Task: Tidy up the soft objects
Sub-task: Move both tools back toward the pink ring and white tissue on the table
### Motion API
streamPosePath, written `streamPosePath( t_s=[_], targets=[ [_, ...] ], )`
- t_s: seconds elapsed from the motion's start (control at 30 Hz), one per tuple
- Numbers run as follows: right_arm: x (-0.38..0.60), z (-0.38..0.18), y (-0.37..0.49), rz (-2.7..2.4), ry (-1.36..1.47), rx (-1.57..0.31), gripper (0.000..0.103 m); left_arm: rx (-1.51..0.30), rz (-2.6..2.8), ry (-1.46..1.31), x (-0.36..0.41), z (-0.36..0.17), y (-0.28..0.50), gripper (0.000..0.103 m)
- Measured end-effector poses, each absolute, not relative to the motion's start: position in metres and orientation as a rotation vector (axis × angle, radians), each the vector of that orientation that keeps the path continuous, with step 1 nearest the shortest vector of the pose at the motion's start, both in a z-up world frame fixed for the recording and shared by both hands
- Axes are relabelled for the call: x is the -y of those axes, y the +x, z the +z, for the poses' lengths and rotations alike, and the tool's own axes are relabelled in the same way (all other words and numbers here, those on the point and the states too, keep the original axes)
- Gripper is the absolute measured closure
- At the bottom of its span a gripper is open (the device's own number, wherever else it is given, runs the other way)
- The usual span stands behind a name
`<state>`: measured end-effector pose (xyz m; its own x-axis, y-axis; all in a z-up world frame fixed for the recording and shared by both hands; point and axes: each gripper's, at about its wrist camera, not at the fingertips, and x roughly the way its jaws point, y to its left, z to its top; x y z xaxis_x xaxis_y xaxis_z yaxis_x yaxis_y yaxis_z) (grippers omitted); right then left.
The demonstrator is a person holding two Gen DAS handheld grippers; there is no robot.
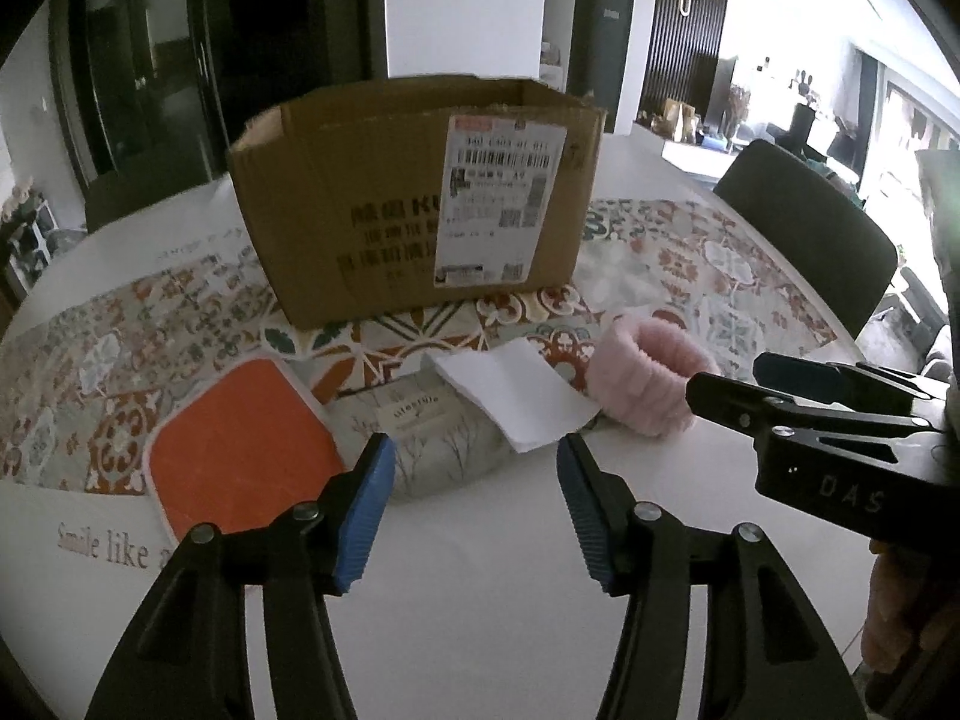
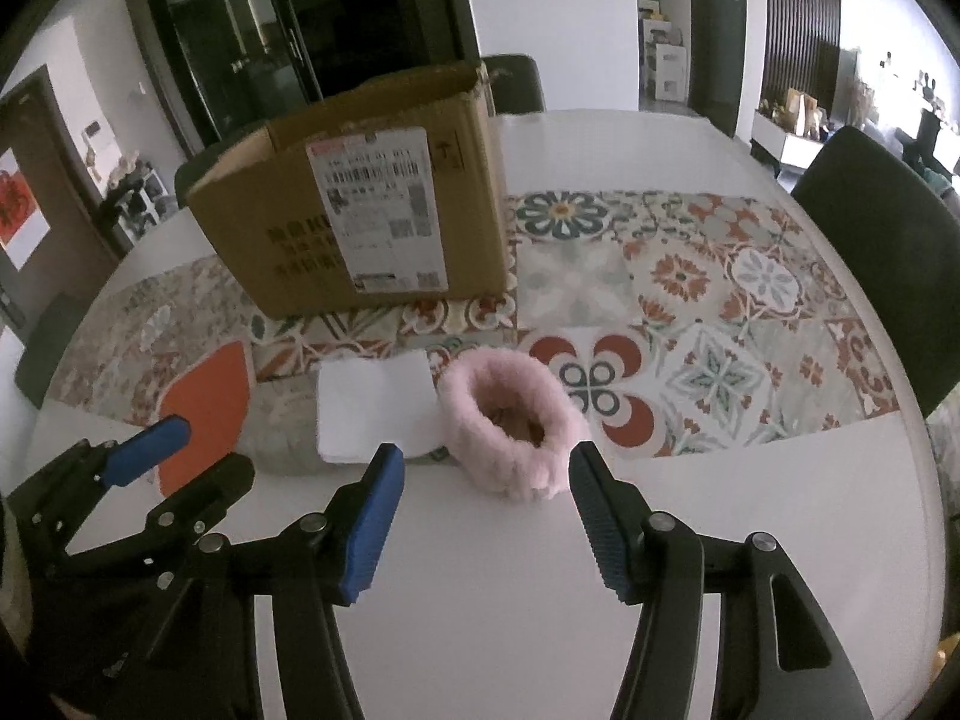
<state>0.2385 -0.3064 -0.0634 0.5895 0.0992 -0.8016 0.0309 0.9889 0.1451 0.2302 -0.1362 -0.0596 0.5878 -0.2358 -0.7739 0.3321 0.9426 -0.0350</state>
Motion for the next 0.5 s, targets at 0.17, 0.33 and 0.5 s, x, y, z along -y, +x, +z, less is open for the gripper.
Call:
streamPosePath(
  t_s=[0.17, 0.33, 0.5],
  targets=[
    [0.31, -0.081, 0.245, 0.039, 0.17, -0.988, 0.044, -0.923, -0.334, 0.132, 0.14, -0.074, 0.236, 0.045],
    [0.315, -0.097, 0.254, 0.04, 0.191, -1.03, 0.044, -0.929, -0.366, 0.153, 0.146, -0.08, 0.244, 0.043],
    [0.315, -0.11, 0.265, 0.027, 0.185, -1.059, 0.044, -0.948, -0.398, 0.131, 0.145, -0.086, 0.258, 0.042]
  ],
)
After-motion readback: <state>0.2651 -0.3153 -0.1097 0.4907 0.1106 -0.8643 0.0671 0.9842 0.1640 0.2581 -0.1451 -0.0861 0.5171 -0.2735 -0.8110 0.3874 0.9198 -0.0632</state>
